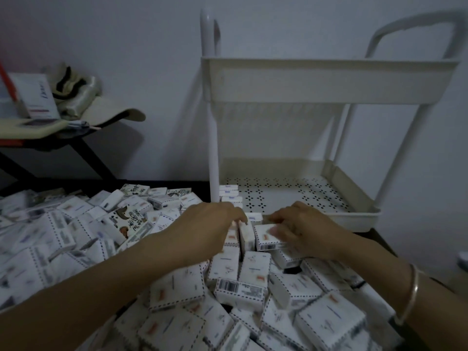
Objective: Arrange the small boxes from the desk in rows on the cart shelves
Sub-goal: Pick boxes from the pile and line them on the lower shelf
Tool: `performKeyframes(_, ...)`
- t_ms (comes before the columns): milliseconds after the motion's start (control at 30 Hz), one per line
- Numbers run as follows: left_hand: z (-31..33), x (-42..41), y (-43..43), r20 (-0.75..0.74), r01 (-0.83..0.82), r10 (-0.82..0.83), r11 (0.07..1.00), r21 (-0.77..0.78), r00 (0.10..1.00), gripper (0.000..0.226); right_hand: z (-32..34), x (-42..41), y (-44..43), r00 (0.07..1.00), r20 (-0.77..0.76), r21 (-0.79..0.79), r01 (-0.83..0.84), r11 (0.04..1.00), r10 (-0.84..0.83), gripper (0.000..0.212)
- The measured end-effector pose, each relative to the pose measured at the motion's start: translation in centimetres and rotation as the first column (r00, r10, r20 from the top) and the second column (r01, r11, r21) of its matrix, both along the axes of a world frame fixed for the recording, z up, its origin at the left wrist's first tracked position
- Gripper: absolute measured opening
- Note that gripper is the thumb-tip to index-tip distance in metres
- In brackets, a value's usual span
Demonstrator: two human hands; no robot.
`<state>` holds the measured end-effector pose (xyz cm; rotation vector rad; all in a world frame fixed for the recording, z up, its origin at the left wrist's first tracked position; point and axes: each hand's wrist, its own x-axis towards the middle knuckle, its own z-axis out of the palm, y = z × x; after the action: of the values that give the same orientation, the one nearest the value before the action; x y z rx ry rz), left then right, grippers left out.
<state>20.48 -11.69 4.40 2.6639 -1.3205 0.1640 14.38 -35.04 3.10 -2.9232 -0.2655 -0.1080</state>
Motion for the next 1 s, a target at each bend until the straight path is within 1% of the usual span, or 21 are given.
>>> performKeyframes(33, -0.2, 0.4, -0.1, -0.004, 0.003, -0.003, 1.0, 0.011, 1.0, 0.053, -0.1, -0.1, 0.0, 1.0, -0.019, -0.02, -0.018, 1.0, 0.017, 0.042)
performKeyframes(100, -0.5, 1.0, -0.4, -0.017, 0.026, -0.025, 0.999, 0.034, 1.0, 0.059, -0.1, -0.3, 0.2, 0.999, -0.035, -0.041, -0.041, 0.998, 0.04, 0.042)
performKeyframes(200, -0.4, 1.5, -1.1, -0.039, 0.071, -0.067, 0.991, 0.111, 0.997, 0.059, 0.3, -0.8, 0.3, 0.999, -0.016, 0.015, -0.028, 0.999, 0.029, 0.038)
performKeyframes(233, -0.3, 1.7, -1.3, -0.051, 0.094, -0.087, 0.986, 0.139, 0.995, 0.056, 0.4, -1.0, 0.4, 1.0, -0.013, 0.067, -0.005, 0.998, 0.006, 0.034)
performKeyframes(300, -0.3, 2.0, -1.6, -0.072, 0.133, -0.123, 0.977, 0.164, 0.99, 0.05, 0.4, -1.4, 0.3, 0.999, -0.009, 0.22, 0.05, 0.974, -0.049, 0.028)
performKeyframes(400, -0.3, 2.5, -1.9, -0.037, 0.163, -0.159, 0.976, 0.148, 0.987, 0.038, 0.3, -1.7, -0.1, 0.992, 0.061, 0.374, 0.077, 0.924, -0.107, 0.027)
performKeyframes(433, -0.2, 2.6, -1.9, -0.02, 0.168, -0.166, 0.975, 0.144, 0.986, 0.034, 0.3, -1.9, -0.2, 0.989, 0.075, 0.437, 0.084, 0.896, -0.13, 0.026)
performKeyframes(500, 0.3, 2.5, -1.9, 0.011, 0.183, -0.186, 0.975, 0.122, 0.982, 0.028, 0.2, -2.2, -0.4, 0.98, 0.07, 0.578, 0.112, 0.809, -0.186, 0.024)
performKeyframes(567, 1.1, 2.1, -1.6, 0.02, 0.19, -0.191, 0.98, 0.054, 0.981, 0.025, 0.0, -2.5, -0.8, 0.968, 0.065, 0.678, 0.135, 0.722, -0.243, 0.023)
performKeyframes(600, 1.4, 1.9, -1.3, 0.017, 0.177, -0.177, 0.984, 0.016, 0.984, 0.025, 0.0, -2.6, -1.0, 0.966, 0.064, 0.704, 0.135, 0.697, -0.252, 0.024)
performKeyframes(667, 1.8, 1.7, -0.3, -0.017, 0.117, -0.118, 0.992, -0.054, 0.993, 0.027, 0.1, -2.7, -1.3, 0.971, 0.069, 0.711, 0.112, 0.694, -0.228, 0.034)
performKeyframes(733, 1.8, 1.3, 0.7, -0.085, 0.082, -0.098, 0.982, -0.17, 0.992, 0.03, 0.4, -2.9, -1.4, 0.977, 0.062, 0.71, 0.1, 0.697, -0.203, 0.036)
performKeyframes(800, 1.7, 0.7, 1.5, -0.097, 0.114, -0.149, 0.945, -0.305, 0.984, 0.025, 0.4, -2.9, -1.1, 0.976, 0.031, 0.748, 0.12, 0.653, -0.214, 0.03)
performKeyframes(833, 1.7, 0.3, 1.7, -0.085, 0.121, -0.162, 0.924, -0.364, 0.983, 0.025, 0.3, -2.8, -0.8, 0.977, 0.0, 0.773, 0.136, 0.62, -0.214, 0.026)
performKeyframes(867, 1.6, 0.0, 1.8, -0.075, 0.108, -0.153, 0.901, -0.42, 0.985, 0.03, 0.1, -2.6, -0.5, 0.978, -0.044, 0.803, 0.155, 0.576, -0.202, 0.023)
performKeyframes(933, 1.3, -0.1, 1.8, -0.083, 0.04, -0.094, 0.862, -0.505, 0.992, 0.038, -0.1, -2.4, 0.2, 0.982, -0.128, 0.864, 0.18, 0.47, -0.141, 0.021)
performKeyframes(967, 1.1, 0.0, 1.7, -0.097, -0.003, -0.058, 0.848, -0.53, 0.994, 0.038, -0.2, -2.3, 0.6, 0.983, -0.146, 0.88, 0.18, 0.439, -0.111, 0.022)
performKeyframes(1000, 1.0, 0.1, 1.6, -0.109, -0.038, -0.027, 0.835, -0.549, 0.994, 0.039, -0.2, -2.2, 0.9, 0.985, -0.146, 0.884, 0.171, 0.434, -0.09, 0.023)
